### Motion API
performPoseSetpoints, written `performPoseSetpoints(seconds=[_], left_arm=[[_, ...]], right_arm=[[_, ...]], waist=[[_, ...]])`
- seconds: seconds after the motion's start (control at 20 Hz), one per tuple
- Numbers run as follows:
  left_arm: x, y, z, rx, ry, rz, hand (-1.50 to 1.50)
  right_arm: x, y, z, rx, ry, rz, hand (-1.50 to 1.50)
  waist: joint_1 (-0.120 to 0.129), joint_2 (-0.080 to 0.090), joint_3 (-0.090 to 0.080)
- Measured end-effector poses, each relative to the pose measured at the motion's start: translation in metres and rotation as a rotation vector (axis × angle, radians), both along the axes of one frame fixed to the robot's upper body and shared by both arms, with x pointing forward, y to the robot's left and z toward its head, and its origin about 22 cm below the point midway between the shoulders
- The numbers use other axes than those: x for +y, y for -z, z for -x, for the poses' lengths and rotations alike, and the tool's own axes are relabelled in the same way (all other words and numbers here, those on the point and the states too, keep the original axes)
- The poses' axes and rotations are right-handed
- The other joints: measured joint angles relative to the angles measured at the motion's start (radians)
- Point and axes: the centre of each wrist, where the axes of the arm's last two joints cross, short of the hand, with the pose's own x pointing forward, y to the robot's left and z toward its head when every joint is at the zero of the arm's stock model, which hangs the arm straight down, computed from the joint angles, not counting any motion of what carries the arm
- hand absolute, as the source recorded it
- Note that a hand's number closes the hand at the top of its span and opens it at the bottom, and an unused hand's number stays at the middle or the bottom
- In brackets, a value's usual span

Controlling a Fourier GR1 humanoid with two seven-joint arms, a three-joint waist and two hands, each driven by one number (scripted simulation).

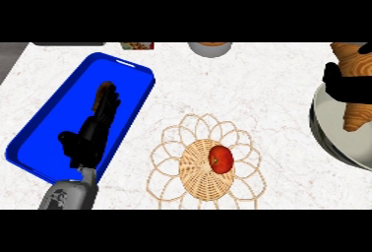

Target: Pick the croissant from the placemat and place it in the bowl

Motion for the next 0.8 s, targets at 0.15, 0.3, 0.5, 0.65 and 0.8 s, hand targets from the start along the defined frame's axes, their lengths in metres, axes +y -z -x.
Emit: performPoseSetpoints(seconds=[0.15, 0.3, 0.5, 0.65, 0.8], left_arm=[[0.006, 0.000, 0.004, 0.001, 0.001, -0.005, 0.00], [0.000, -0.002, 0.005, 0.002, 0.006, 0.002, 0.00], [0.000, -0.005, 0.003, -0.003, 0.007, 0.000, 0.00], [0.001, -0.005, 0.005, -0.001, 0.003, 0.001, 0.00], [0.002, -0.005, -0.002, -0.003, 0.005, 0.002, 0.00]], right_arm=[[-0.025, 0.012, -0.012, 0.037, 0.056, 0.050, 1.50], [-0.054, 0.027, -0.020, 0.057, 0.100, 0.060, 1.50], [-0.082, 0.056, -0.032, 0.088, 0.138, 0.081, 1.50], [-0.108, 0.077, -0.034, 0.113, 0.158, 0.098, 1.50], [-0.128, 0.097, -0.039, 0.143, 0.175, 0.096, 1.50]], waist=[[0.002, 0.000, 0.000], [0.002, 0.000, 0.001], [0.003, 0.000, 0.001], [0.003, 0.000, 0.001], [0.003, 0.001, 0.001]])
